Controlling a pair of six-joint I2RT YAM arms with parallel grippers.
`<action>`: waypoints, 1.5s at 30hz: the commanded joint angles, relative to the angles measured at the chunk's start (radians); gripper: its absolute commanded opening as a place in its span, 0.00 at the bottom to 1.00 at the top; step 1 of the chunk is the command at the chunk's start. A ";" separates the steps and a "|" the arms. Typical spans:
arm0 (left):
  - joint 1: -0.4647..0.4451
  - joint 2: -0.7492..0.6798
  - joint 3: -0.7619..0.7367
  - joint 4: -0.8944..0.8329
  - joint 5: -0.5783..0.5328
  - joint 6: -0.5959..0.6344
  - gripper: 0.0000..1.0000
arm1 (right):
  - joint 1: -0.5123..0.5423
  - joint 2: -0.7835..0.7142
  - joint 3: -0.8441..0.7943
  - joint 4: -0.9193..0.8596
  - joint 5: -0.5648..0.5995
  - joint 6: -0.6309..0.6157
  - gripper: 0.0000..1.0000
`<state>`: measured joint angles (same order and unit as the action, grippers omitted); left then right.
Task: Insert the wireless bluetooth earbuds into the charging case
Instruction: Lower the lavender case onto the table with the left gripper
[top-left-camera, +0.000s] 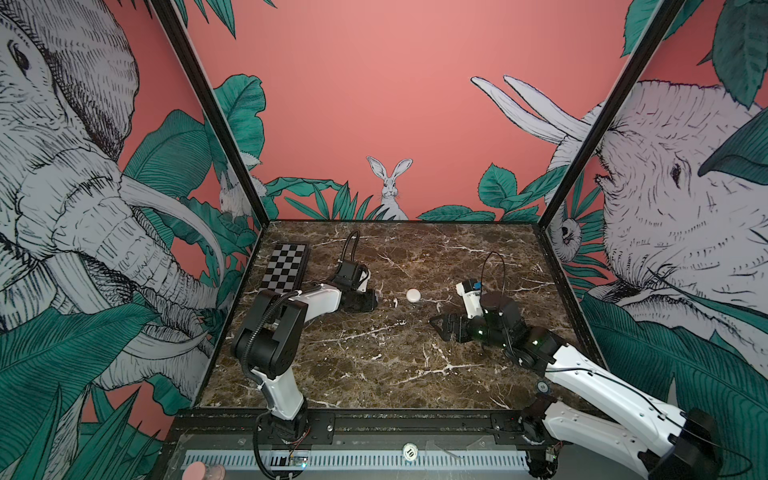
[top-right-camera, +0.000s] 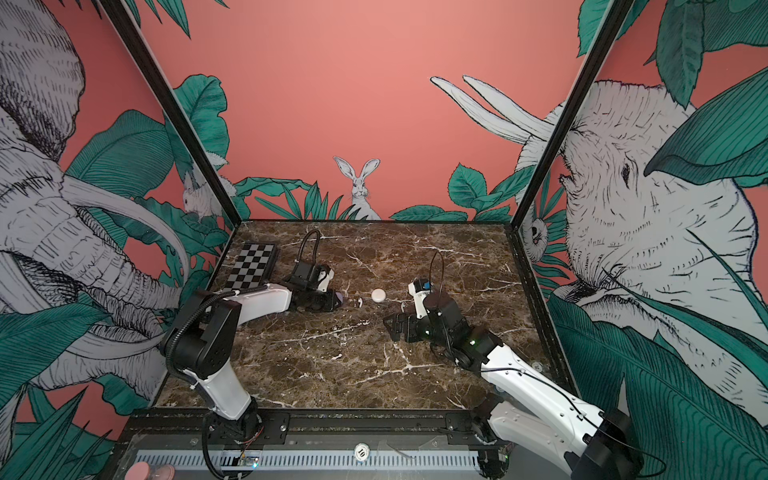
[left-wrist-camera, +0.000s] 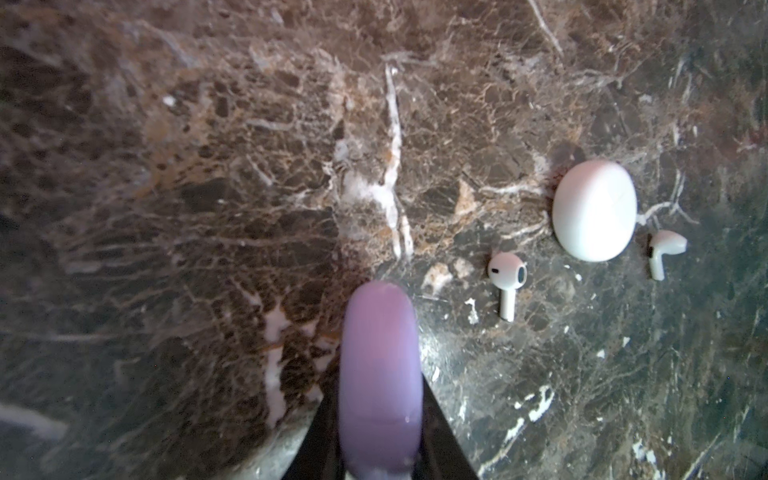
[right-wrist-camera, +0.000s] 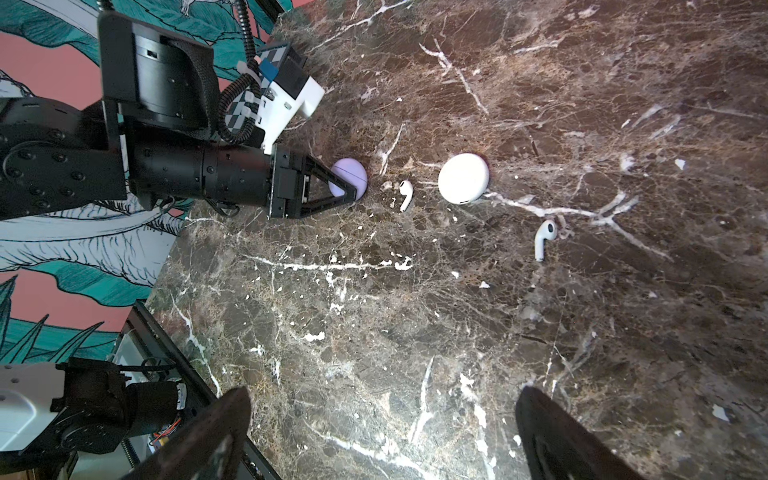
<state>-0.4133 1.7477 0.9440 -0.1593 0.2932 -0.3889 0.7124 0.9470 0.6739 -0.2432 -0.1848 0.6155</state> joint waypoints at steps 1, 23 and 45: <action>0.005 0.014 0.007 -0.070 -0.032 -0.004 0.28 | -0.005 0.001 0.007 0.035 -0.011 0.000 0.98; 0.011 -0.024 0.026 -0.122 -0.113 0.012 0.42 | -0.004 -0.009 -0.008 0.044 -0.042 0.000 0.98; 0.013 -0.204 0.104 -0.245 -0.182 0.059 0.77 | -0.004 -0.014 -0.017 0.041 -0.046 0.004 0.98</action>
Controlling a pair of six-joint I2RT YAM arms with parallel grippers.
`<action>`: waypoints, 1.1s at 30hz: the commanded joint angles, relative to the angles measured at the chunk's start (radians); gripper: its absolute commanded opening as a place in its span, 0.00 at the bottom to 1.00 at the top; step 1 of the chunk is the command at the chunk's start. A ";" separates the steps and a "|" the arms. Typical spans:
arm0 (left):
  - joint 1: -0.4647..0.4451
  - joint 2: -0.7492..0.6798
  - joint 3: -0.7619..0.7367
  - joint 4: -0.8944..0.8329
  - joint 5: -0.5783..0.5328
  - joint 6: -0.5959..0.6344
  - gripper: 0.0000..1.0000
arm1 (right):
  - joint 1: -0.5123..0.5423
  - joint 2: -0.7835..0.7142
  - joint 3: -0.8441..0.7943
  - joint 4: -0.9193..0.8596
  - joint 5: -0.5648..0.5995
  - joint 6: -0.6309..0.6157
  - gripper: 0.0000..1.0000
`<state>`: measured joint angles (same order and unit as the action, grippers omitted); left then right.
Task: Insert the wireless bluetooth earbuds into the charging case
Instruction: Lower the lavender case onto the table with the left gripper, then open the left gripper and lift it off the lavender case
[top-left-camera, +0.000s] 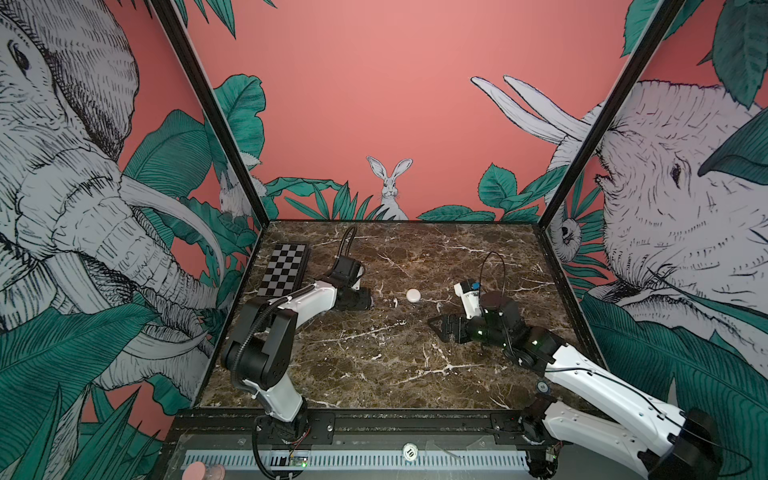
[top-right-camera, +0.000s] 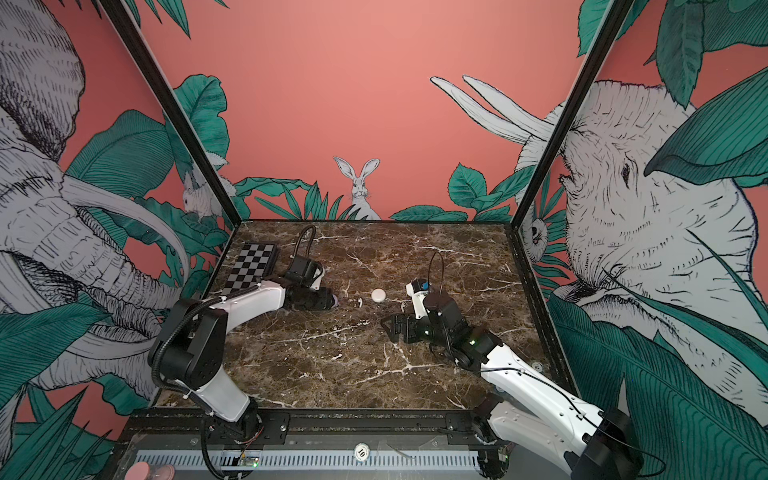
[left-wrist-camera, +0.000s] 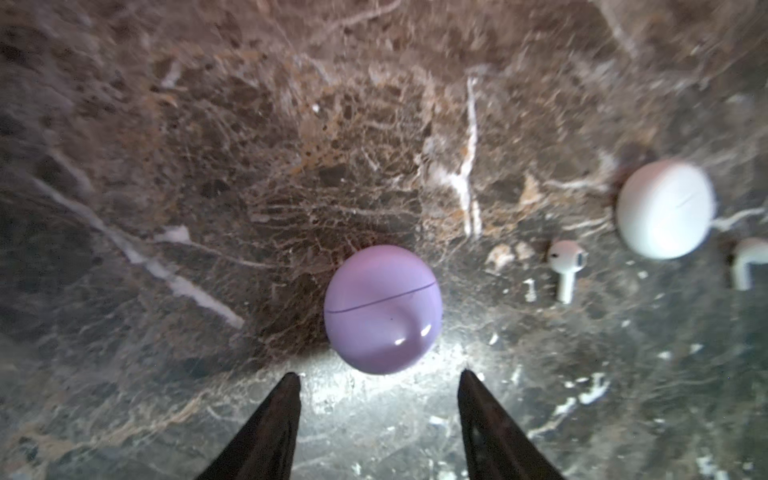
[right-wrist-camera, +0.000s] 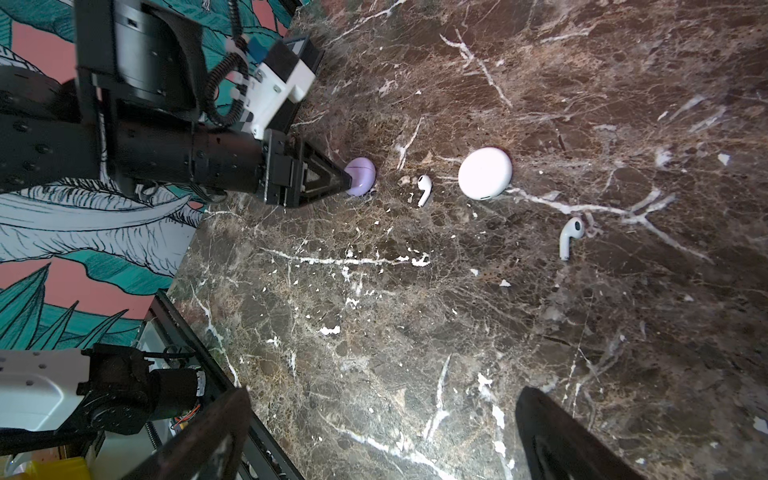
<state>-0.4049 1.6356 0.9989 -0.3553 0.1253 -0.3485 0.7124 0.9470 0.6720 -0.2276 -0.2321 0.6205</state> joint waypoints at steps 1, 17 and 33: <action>0.005 -0.115 0.065 -0.068 -0.011 0.025 0.83 | -0.005 -0.011 -0.014 0.028 0.003 -0.001 0.98; 0.011 -0.540 0.052 -0.064 0.040 -0.002 0.99 | -0.005 -0.009 0.076 -0.168 0.148 -0.027 0.98; 0.005 -0.656 -0.126 -0.053 0.042 -0.071 0.99 | -0.004 0.077 0.251 -0.463 0.334 -0.085 0.98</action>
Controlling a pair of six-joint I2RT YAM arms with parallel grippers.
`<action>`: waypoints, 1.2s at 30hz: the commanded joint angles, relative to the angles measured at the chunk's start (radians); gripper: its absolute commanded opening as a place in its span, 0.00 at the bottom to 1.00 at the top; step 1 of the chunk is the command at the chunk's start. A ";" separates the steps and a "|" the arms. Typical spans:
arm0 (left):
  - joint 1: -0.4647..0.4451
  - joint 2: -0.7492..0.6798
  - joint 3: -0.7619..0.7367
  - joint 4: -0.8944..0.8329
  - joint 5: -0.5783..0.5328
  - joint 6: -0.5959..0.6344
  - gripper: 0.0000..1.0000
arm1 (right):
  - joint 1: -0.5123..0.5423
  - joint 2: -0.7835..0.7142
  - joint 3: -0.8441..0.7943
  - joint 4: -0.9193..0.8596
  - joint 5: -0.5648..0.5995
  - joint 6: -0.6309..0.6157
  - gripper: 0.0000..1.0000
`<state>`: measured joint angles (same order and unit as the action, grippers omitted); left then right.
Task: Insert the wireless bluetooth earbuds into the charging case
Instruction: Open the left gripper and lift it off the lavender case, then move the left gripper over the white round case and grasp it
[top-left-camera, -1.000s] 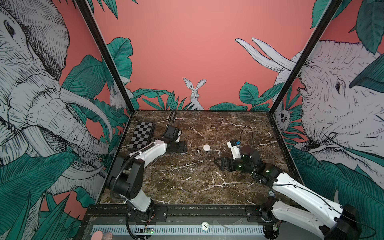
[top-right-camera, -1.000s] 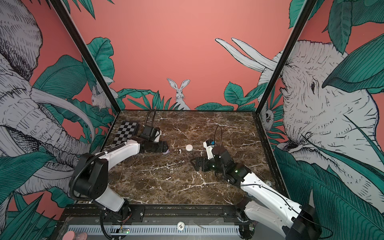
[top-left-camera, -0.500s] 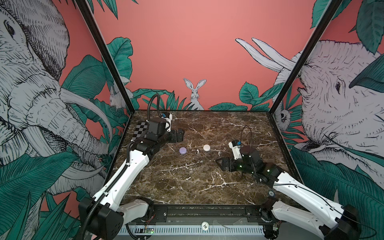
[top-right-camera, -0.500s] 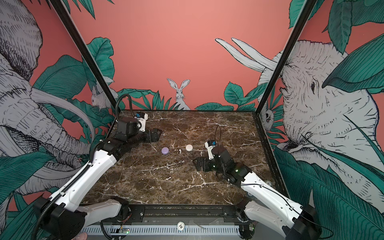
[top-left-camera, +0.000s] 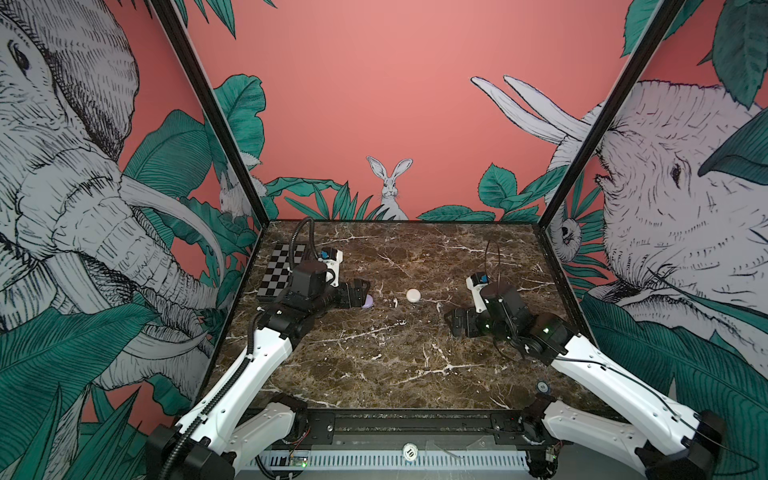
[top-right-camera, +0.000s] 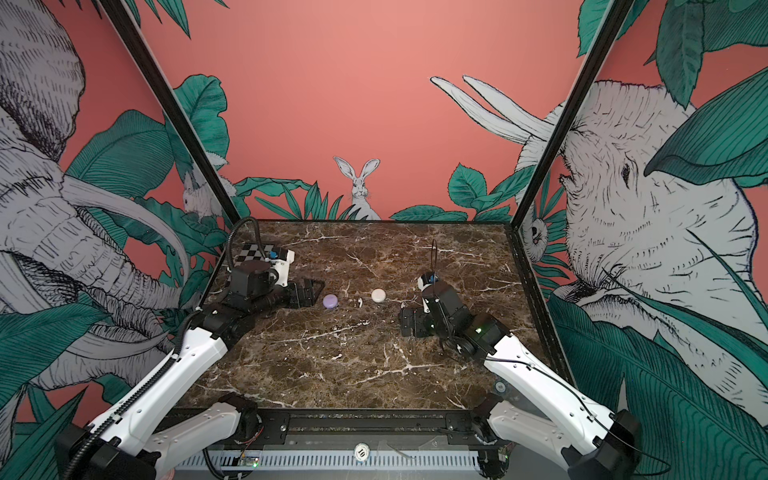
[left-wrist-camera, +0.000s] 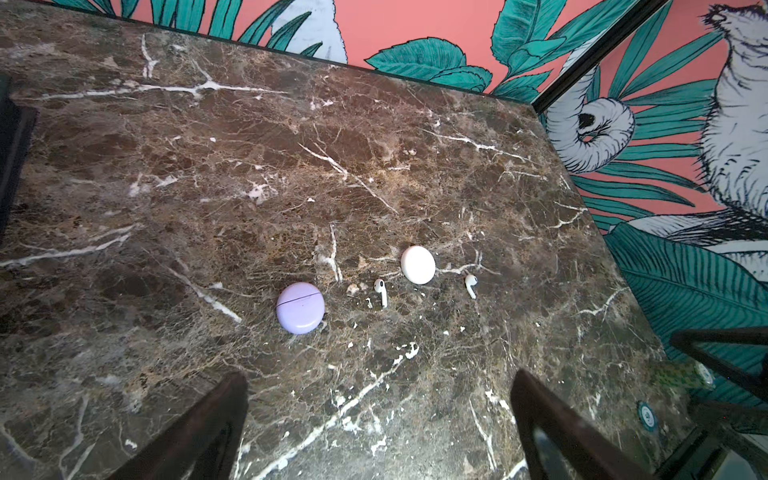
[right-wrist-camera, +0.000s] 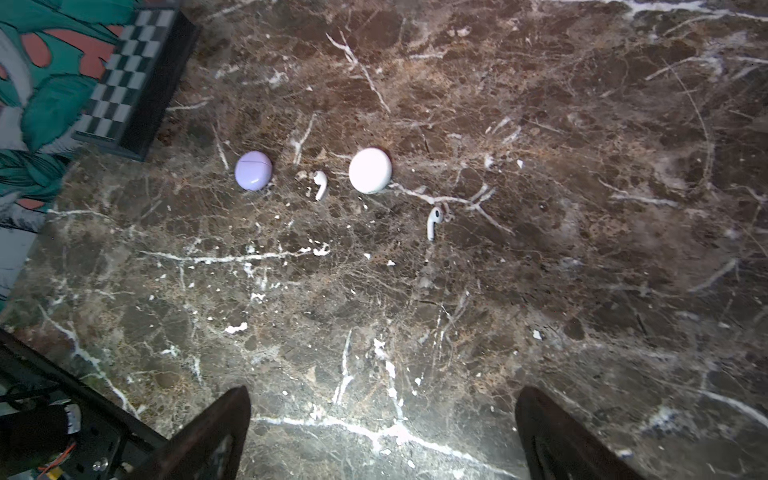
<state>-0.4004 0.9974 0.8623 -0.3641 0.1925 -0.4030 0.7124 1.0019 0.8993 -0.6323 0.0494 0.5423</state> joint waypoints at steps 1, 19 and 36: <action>-0.001 -0.014 0.009 -0.051 -0.032 -0.023 0.99 | -0.005 0.036 0.032 -0.067 0.057 -0.004 0.98; -0.167 0.083 0.010 -0.051 -0.185 -0.226 0.99 | -0.005 0.145 0.140 -0.138 0.058 -0.099 0.98; -0.246 0.275 0.136 -0.151 -0.262 -0.392 0.99 | -0.011 0.121 0.148 -0.163 0.071 -0.119 0.98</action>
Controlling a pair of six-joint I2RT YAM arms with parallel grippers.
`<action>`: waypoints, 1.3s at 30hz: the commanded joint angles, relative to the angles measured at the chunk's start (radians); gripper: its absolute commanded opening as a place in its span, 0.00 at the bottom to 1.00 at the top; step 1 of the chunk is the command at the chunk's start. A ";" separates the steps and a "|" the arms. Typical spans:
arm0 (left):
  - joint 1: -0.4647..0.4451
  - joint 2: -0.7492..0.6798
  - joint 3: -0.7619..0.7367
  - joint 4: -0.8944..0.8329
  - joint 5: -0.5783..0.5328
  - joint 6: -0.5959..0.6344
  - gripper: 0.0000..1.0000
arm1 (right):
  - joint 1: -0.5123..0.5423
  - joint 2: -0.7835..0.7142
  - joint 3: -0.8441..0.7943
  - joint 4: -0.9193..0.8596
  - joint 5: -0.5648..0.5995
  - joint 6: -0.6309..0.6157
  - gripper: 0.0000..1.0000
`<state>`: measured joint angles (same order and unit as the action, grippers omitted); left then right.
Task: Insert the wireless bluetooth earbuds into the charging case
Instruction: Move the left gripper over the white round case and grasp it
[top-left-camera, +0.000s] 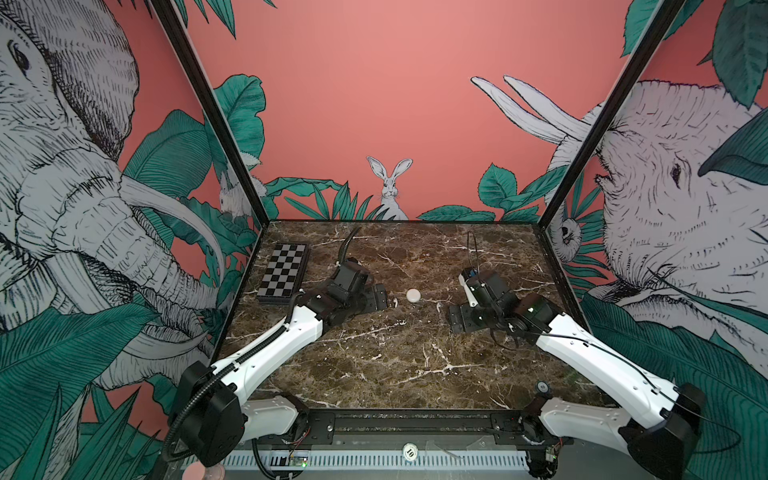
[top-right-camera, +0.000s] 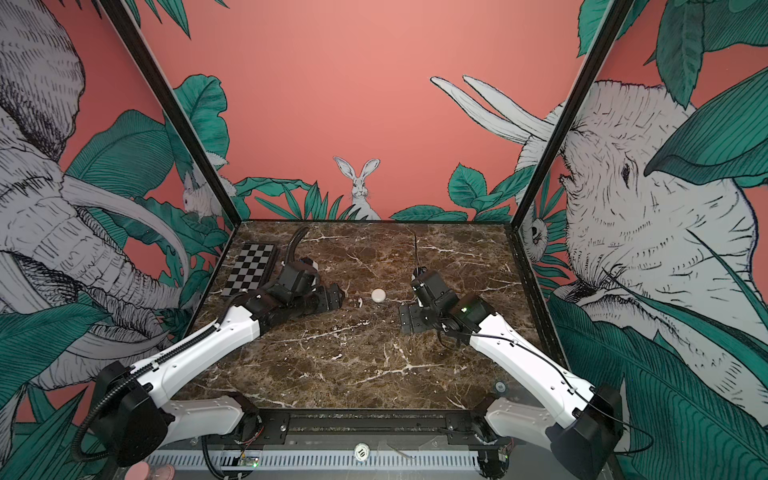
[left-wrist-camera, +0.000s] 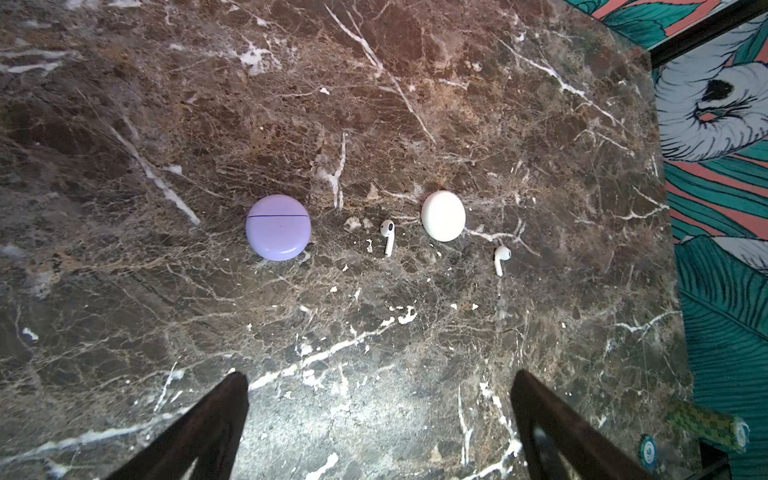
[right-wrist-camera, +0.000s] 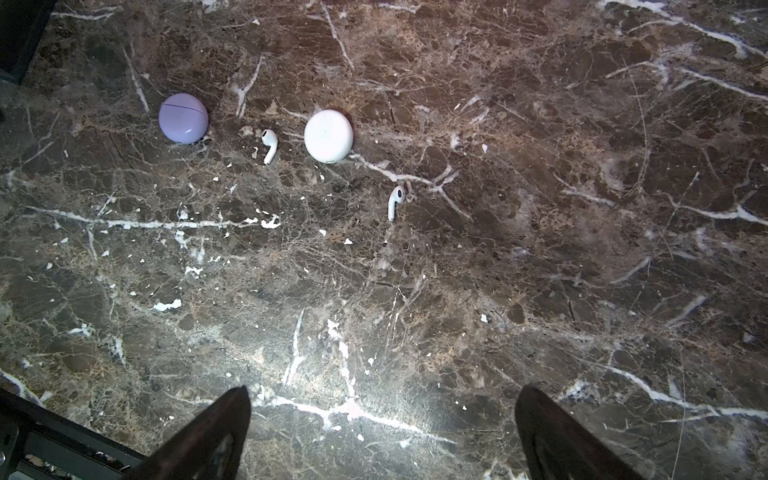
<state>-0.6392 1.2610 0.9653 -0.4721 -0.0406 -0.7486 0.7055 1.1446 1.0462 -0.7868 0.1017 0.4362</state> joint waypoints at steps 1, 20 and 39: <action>-0.011 0.019 0.035 -0.042 -0.034 -0.057 0.99 | -0.005 -0.022 0.001 -0.011 0.019 -0.011 0.98; -0.137 0.576 0.583 -0.336 -0.104 -0.236 0.99 | -0.006 -0.162 0.008 -0.103 0.107 -0.028 0.98; -0.151 1.040 1.048 -0.519 -0.055 -0.306 0.96 | -0.006 -0.243 -0.041 -0.128 0.103 -0.013 0.98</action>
<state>-0.7849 2.2963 1.9636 -0.9264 -0.0929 -1.0286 0.7021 0.9253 1.0115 -0.9115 0.2020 0.4156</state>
